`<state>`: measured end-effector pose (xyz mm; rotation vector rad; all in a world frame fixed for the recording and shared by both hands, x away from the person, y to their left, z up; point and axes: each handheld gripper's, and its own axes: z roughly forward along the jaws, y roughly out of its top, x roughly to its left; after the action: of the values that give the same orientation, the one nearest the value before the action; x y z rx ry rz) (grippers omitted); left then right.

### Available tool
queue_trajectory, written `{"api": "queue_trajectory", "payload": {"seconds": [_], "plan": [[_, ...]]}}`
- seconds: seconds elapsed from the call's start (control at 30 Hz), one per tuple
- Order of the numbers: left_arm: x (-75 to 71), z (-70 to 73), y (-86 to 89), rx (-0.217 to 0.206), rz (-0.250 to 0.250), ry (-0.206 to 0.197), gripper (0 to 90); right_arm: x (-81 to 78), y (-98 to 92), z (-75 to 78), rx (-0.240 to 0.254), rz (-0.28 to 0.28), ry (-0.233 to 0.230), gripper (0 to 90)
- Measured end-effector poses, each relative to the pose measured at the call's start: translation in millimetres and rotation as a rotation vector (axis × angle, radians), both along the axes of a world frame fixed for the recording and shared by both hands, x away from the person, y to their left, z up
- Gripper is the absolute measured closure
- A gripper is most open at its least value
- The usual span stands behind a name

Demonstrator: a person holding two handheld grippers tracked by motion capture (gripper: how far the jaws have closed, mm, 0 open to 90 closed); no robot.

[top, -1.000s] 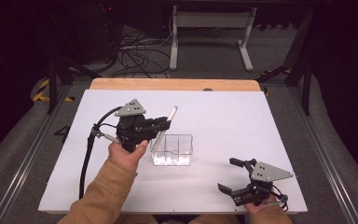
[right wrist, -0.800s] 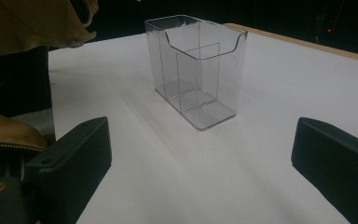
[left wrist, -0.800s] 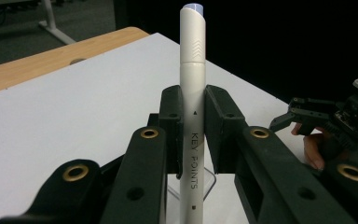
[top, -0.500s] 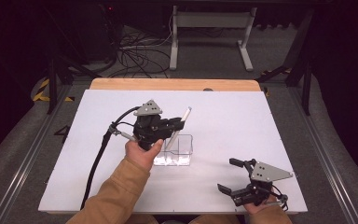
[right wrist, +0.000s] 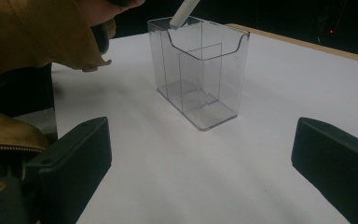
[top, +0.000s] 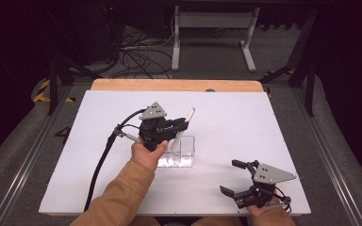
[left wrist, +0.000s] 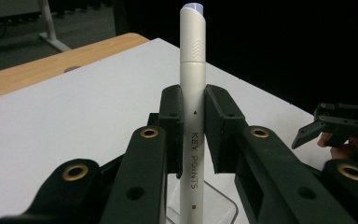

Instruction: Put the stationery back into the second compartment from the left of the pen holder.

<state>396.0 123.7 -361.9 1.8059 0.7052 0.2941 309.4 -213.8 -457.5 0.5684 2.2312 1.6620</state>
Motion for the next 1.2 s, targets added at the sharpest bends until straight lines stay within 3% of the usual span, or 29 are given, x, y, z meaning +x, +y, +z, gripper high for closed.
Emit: {"api": "queue_trajectory", "payload": {"seconds": [0.63,1.0,1.2], "plan": [[-9.8,-25.4,12.2,-0.050,-0.046,-0.039,78.4,0.2,1.5,0.0,-0.003,0.007,-0.001,5.1],[-16.0,-34.8,17.9,-0.008,-0.042,-0.041,78.3,1.0,2.7,-0.3,-0.003,0.010,0.001,5.1],[-18.2,-37.5,20.1,-0.004,-0.039,-0.023,78.3,1.4,3.4,-0.3,-0.002,0.012,0.002,5.1]]}}
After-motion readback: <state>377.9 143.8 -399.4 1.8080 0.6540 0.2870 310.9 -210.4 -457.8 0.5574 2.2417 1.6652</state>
